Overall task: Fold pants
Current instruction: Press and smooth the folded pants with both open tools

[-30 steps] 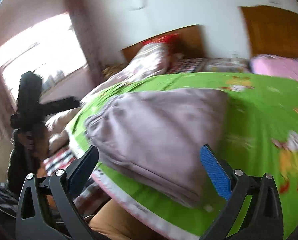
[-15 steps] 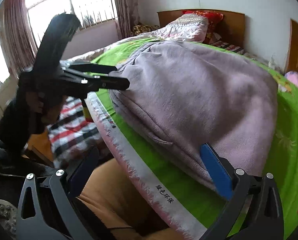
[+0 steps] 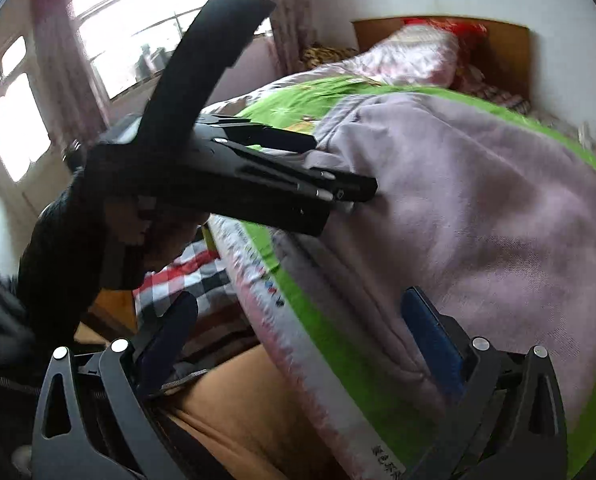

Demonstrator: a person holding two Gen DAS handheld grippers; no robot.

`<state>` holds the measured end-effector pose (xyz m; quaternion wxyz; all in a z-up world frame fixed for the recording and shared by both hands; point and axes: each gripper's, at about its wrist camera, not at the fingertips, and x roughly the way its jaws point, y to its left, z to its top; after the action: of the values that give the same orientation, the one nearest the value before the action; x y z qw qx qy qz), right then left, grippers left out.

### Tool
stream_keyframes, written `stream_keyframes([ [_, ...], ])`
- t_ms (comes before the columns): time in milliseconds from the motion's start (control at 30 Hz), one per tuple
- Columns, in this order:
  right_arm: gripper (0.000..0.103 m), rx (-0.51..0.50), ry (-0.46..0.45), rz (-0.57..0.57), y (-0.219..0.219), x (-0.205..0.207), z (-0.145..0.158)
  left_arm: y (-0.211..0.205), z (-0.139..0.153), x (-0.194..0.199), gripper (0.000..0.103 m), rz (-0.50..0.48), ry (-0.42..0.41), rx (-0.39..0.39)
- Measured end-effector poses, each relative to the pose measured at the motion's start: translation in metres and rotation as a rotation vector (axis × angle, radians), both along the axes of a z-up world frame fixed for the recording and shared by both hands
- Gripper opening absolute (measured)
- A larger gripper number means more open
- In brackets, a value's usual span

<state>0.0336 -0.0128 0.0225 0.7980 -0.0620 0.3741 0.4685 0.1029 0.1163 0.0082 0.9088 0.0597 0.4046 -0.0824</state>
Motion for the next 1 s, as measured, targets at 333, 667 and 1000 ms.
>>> stream_keyframes([
  [333,0.099,0.127,-0.033,-0.074,-0.068,0.054,0.061,-0.011,0.052,-0.007,0.089,-0.021,-0.078,-0.086],
  [667,0.099,0.351,0.417,-0.334,-0.151,0.208,-0.012,-0.06,0.002,0.003,0.09,-0.171,0.009,-0.043],
  [1000,0.099,0.306,0.287,-0.564,-0.162,0.257,0.01,-0.057,0.001,0.0,0.091,-0.191,-0.003,-0.061],
])
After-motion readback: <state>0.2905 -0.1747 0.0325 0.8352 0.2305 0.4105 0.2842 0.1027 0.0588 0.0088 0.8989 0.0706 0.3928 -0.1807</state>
